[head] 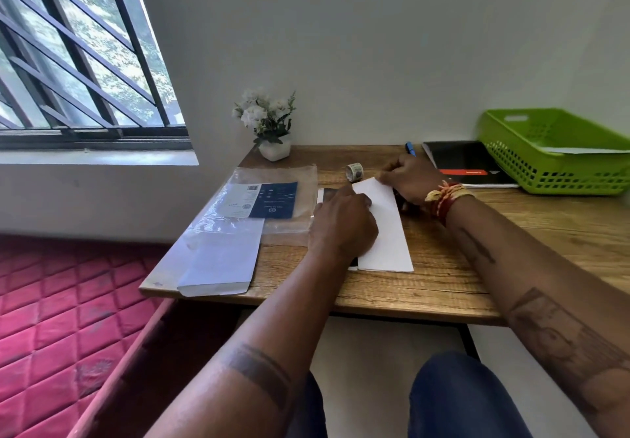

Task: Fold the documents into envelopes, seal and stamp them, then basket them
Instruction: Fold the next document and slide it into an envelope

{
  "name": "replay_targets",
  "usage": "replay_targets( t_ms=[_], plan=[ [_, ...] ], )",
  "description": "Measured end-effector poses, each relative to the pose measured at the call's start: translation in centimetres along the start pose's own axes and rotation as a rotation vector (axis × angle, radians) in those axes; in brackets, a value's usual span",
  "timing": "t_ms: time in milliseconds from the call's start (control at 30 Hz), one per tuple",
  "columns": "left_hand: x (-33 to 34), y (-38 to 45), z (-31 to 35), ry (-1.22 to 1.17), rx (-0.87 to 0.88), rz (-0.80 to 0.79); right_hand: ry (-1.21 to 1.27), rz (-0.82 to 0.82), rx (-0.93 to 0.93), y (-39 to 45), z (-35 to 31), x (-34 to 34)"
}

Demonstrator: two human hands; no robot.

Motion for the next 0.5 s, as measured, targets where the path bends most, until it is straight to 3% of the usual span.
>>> replay_targets(
  t_ms=[67,167,233,367,433,500],
  plan=[
    [-0.2,0.0,-0.1,-0.097,-0.025,0.048,0.138,0.029,0.006,-1.6,-0.8,0.2],
    [-1.1,-0.1,-0.5,-0.437,-0.178,0.038,0.516,-0.008,-0.020,-4.2,-1.8,1.4],
    [-1.8,-0.1,-1.2,-0.555,-0.257,0.026,0.559,-0.055,-0.058,-5.5,-2.1,2.4],
    [-3.0,0.1,-3.1,-0.790,-0.423,-0.055,0.322,-0.106,-0.265,-6.8,-2.1,3.2],
    [-2.8,0.0,-4.1,-1.015,-0.564,-0.134,0.028,-0.129,-0.368,-7.1,-1.8,3.4],
    [-2.7,-0.3,-4.4,-1.006,-0.614,-0.144,-0.206,-0.148,-0.420,-7.1,-1.2,3.4]
  ],
)
Point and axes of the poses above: each hand's wrist, its own y-axis towards the middle knuckle, its own x-axis out of the palm, z = x × y, the point moved 3 cm from there along y, towards the middle knuckle, and after that the axes turned 4 degrees about y, right-handed, at the moved point
